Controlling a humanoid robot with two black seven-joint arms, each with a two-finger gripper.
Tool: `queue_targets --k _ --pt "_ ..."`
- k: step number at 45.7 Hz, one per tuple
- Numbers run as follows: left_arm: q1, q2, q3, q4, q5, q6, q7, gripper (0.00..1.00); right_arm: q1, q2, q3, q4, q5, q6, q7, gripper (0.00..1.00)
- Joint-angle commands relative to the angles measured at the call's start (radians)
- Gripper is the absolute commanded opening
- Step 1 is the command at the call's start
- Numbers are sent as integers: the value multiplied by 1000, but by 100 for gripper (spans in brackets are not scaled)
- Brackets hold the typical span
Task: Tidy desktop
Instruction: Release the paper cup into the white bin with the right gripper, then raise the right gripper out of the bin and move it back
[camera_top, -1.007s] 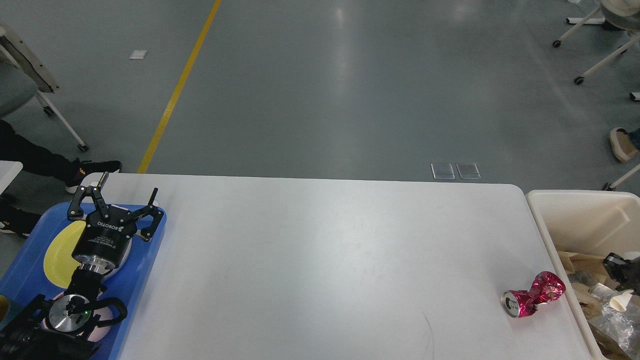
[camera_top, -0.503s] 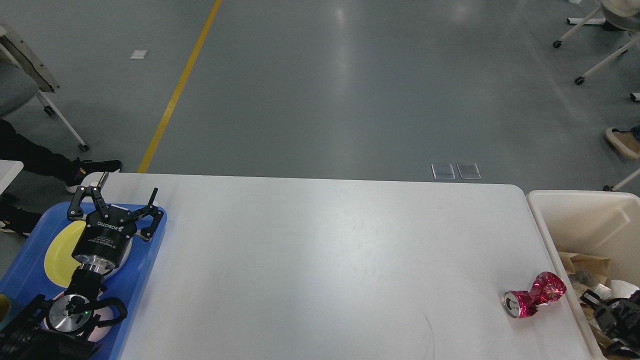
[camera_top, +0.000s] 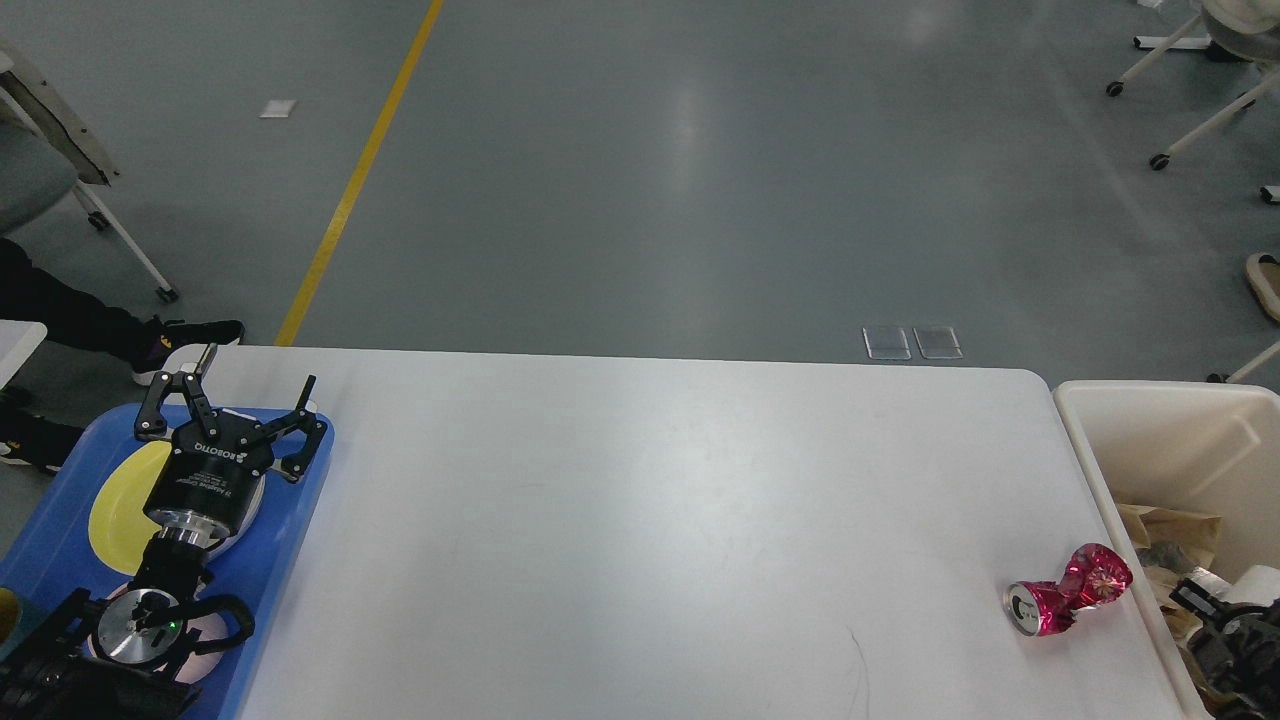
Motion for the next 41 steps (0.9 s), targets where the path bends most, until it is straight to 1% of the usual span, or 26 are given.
queue_targets --k 1,6,10,16,18,20,23,26,31,34,39,41 --pt "0 -1 0 0 0 0 0 97 2 -8 1 14 0 2 0 100" --pt "0 -1 0 0 0 0 0 97 25 -17 1 54 0 8 -2 100" --pt "0 1 0 0 0 0 0 97 91 -56 1 120 -6 26 -5 100" --pt "0 -1 0 0 0 0 0 97 230 -163 -14 328 -21 83 -8 100" --pt "0 1 1 0 0 0 0 97 284 -201 -30 405 -41 106 -18 100" --pt "0 1 0 0 0 0 0 97 348 -235 -68 486 -76 138 -31 100" --pt "0 -1 0 0 0 0 0 97 474 -271 -142 586 -112 195 -35 100" --pt "0 -1 0 0 0 0 0 97 610 -292 -223 664 -117 262 -35 100" --pt "0 -1 1 0 0 0 0 97 819 -288 -344 747 -117 405 -35 100" --pt "0 1 0 -2 0 0 0 97 925 -271 -386 796 -118 515 -38 100" --pt "0 -1 1 0 0 0 0 97 1117 -209 -441 870 -121 734 -41 100" --pt "0 -1 1 -2 0 0 0 97 1193 -188 -459 908 -120 807 -45 100"
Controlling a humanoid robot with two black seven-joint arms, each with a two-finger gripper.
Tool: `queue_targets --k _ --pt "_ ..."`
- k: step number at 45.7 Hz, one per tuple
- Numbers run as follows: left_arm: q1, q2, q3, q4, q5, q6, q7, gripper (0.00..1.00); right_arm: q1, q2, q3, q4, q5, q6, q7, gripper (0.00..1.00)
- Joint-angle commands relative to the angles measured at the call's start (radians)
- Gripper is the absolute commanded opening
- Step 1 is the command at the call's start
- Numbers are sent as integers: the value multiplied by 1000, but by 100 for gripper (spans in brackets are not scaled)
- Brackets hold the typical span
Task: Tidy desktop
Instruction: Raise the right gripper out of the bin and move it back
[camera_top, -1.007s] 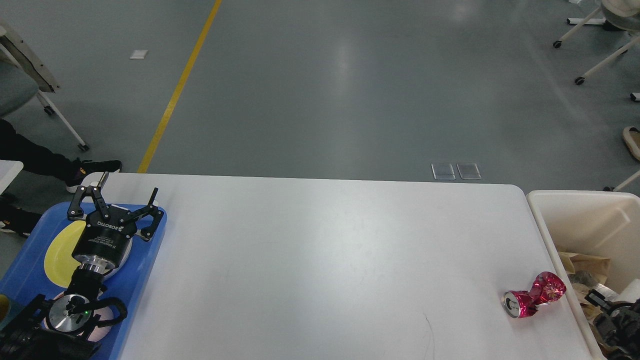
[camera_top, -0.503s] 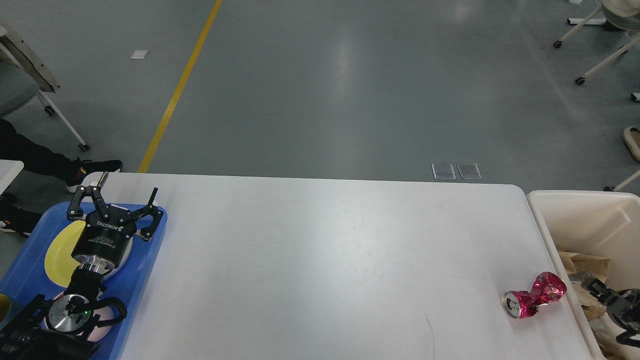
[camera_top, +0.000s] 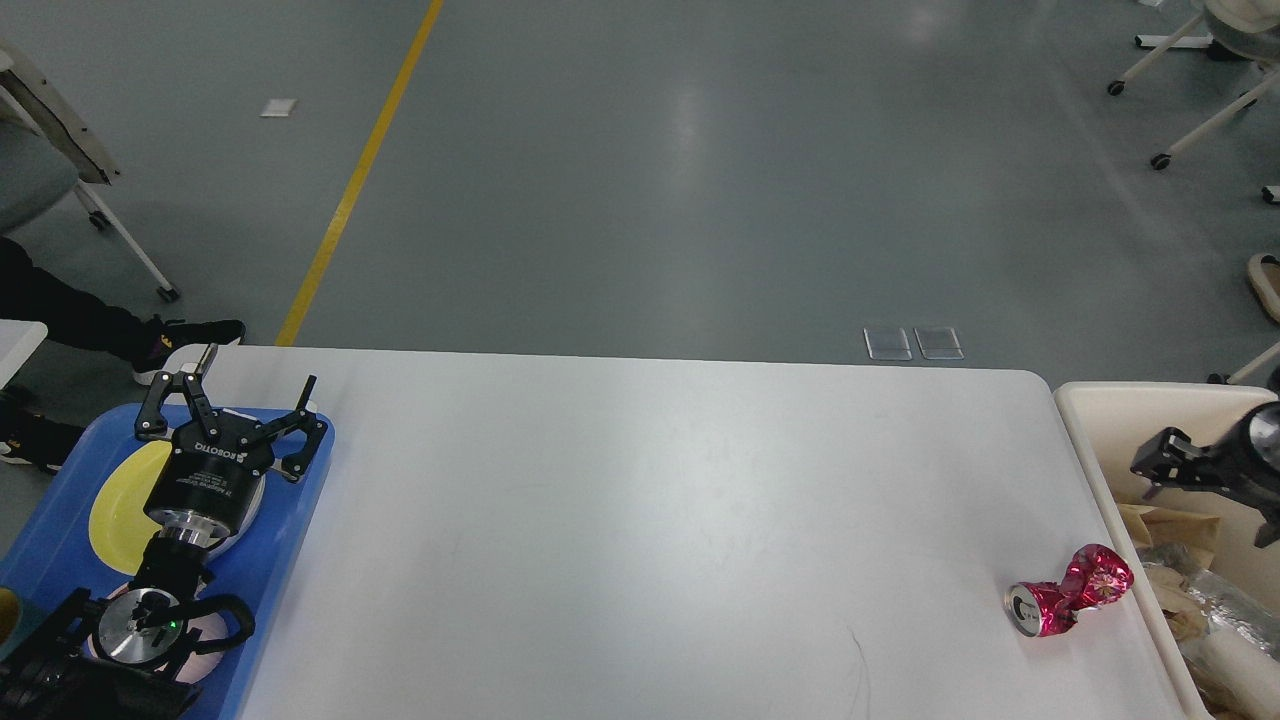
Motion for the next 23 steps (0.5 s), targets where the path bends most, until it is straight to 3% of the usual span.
queue_targets --k 1,9,23 --pt "0 0 -1 0 0 0 0 97 227 65 -58 103 0 218 -6 100" --pt "0 1 1 1 0 0 0 97 534 151 -81 305 8 301 -6 100" --pt "0 1 -1 1 0 0 0 97 949 302 -69 716 49 301 -3 100"
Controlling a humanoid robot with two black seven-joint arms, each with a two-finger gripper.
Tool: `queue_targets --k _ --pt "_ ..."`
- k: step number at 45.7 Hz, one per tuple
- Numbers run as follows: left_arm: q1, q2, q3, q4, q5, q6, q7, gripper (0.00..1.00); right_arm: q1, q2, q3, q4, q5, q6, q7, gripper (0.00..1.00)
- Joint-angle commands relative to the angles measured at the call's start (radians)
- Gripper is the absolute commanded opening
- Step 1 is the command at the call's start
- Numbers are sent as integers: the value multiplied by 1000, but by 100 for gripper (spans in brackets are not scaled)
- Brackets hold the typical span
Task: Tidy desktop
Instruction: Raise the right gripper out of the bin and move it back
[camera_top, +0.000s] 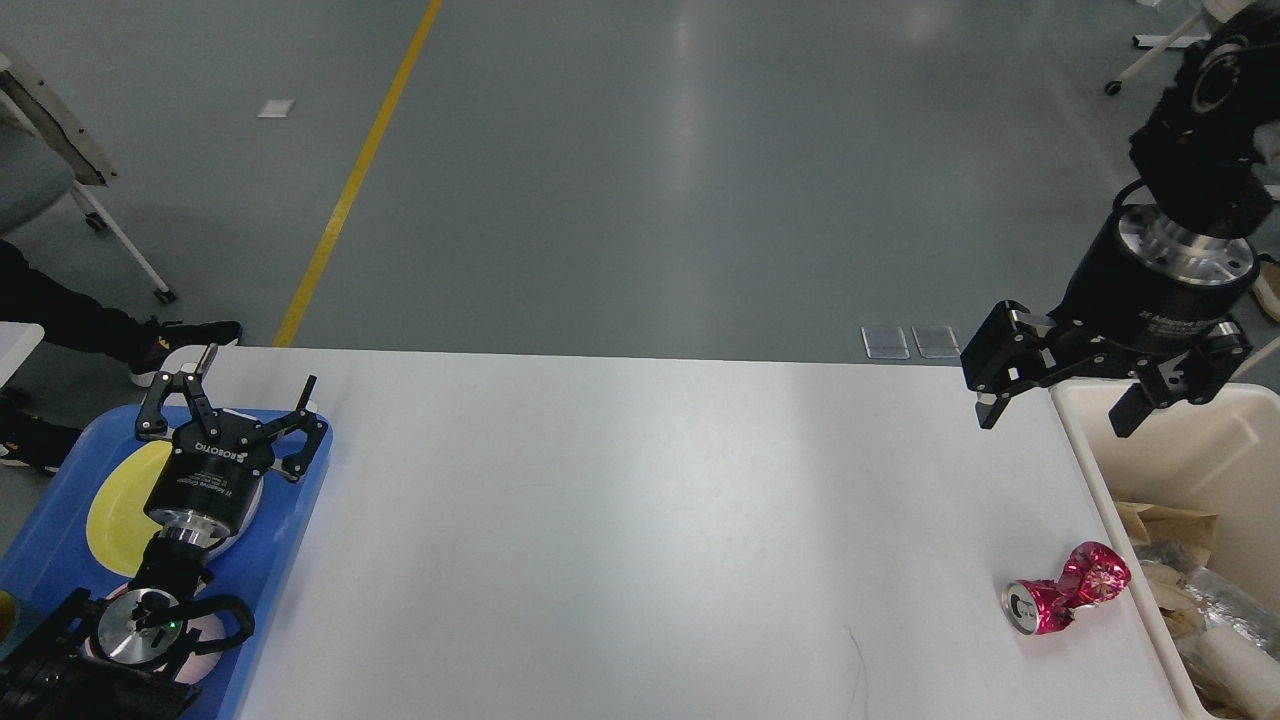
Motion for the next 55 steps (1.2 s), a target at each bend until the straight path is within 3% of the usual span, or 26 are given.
queue_targets --k 1,15,20,27,36,46,55 --pt "0 1 0 1 0 0 0 97 140 61 11 128 46 -1 2 100" --pt "0 1 0 0 0 0 0 97 235 50 -12 210 98 -14 9 100" --pt "0 0 0 0 0 0 0 97 254 45 -52 208 112 -54 9 100" --pt "0 1 1 0 0 0 0 97 271 48 -107 210 154 -191 7 100" --pt "0 1 0 0 0 0 0 97 257 35 -119 207 154 -197 6 100" --pt "0 1 0 0 0 0 0 97 105 -60 -133 156 157 -211 1 100" --pt "0 0 0 0 0 0 0 97 -142 -198 -165 2 168 -217 1 99"
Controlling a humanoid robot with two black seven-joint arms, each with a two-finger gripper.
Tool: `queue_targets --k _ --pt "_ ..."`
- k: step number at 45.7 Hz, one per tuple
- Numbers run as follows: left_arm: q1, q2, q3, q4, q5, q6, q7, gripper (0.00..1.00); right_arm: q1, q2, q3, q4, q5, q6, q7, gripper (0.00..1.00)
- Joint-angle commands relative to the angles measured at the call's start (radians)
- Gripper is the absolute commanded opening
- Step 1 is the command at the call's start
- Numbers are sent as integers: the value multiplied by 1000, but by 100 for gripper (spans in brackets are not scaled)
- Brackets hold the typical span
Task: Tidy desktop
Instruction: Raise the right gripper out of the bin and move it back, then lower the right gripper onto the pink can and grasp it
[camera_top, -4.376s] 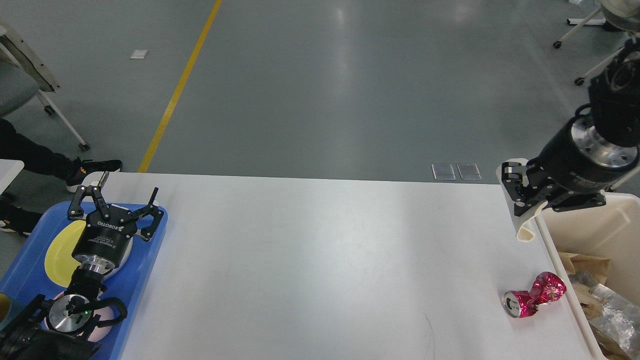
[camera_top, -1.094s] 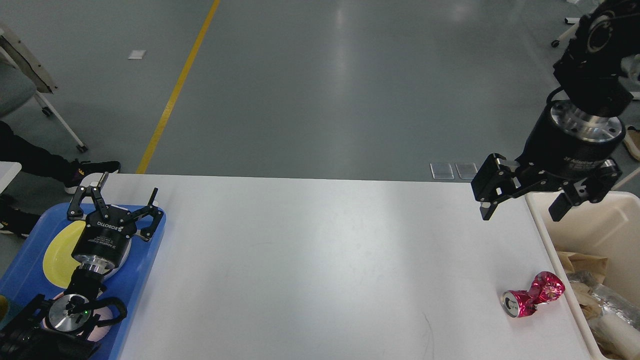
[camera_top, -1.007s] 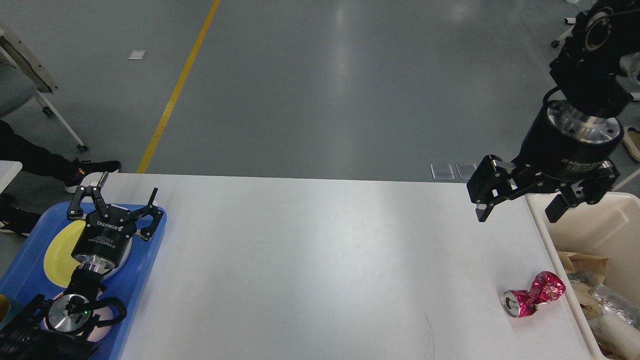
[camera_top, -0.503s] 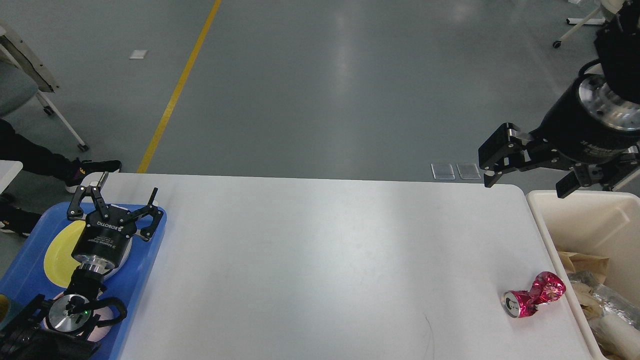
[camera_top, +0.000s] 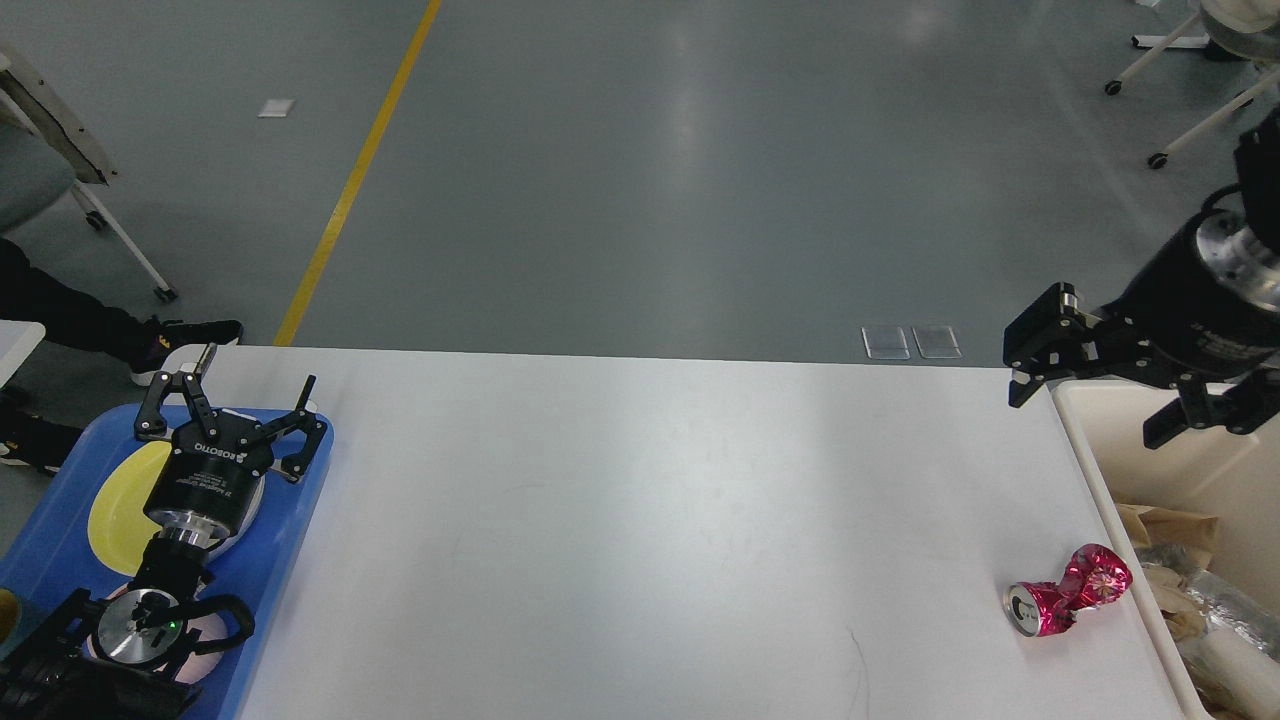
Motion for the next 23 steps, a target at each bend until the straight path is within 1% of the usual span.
queue_targets --k 1,5,11,18,23 --pt "0 -1 0 0 0 0 0 97 -197 -103 7 -122 2 -3 0 99" --pt "0 -1 0 2 0 0 0 97 -357 -145 42 -236 -2 -8 1 99" --pt "0 -1 0 0 0 0 0 97 -625 -168 205 -391 -7 -60 1 99" --pt "0 -1 0 0 0 0 0 97 -812 -171 328 -513 -10 -126 1 99" --pt "0 -1 0 0 0 0 0 97 -953 -150 397 -590 -10 -195 1 99"
